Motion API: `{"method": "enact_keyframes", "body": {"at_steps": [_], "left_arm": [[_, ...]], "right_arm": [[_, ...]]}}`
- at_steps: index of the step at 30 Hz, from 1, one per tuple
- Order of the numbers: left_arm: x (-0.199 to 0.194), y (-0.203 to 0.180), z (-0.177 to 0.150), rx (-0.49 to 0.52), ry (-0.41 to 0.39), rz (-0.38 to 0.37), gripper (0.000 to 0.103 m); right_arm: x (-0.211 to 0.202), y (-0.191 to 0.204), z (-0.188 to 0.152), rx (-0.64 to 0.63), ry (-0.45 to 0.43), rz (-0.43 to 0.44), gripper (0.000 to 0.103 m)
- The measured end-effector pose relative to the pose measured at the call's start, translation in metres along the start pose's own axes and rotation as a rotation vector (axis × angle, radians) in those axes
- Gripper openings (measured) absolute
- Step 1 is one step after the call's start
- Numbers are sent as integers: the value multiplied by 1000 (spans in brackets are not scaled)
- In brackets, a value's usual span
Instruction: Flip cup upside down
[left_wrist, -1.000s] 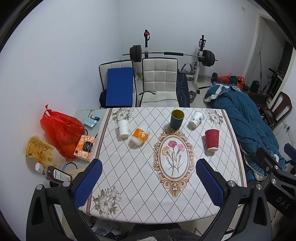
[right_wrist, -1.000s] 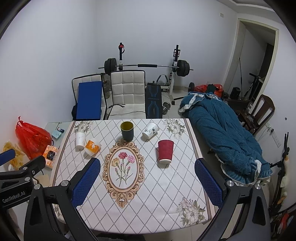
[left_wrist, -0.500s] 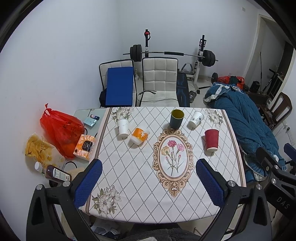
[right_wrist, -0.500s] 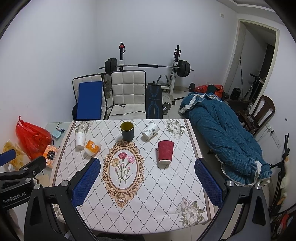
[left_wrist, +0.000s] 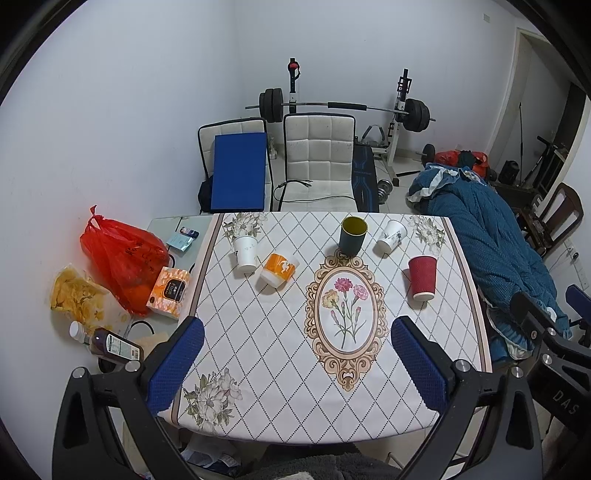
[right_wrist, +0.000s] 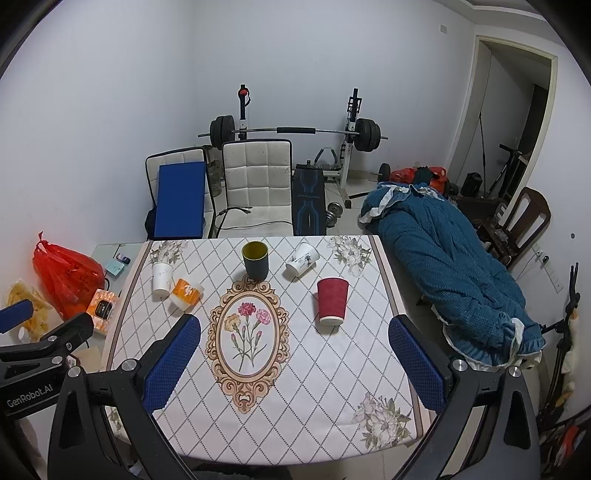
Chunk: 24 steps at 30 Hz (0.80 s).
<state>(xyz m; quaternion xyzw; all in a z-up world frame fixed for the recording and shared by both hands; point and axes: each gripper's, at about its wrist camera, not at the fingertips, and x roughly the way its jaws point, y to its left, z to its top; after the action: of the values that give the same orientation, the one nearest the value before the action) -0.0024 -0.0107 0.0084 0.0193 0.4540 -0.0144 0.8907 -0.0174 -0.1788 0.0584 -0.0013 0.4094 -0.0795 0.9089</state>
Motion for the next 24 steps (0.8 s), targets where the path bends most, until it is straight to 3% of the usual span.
{"method": "enact_keyframes", "body": {"at_steps": [24], "left_arm": [[0,-3,-1,-1,0,3,103]], "right_arm": [[-1,0,-2,7,7,12,103]]}}
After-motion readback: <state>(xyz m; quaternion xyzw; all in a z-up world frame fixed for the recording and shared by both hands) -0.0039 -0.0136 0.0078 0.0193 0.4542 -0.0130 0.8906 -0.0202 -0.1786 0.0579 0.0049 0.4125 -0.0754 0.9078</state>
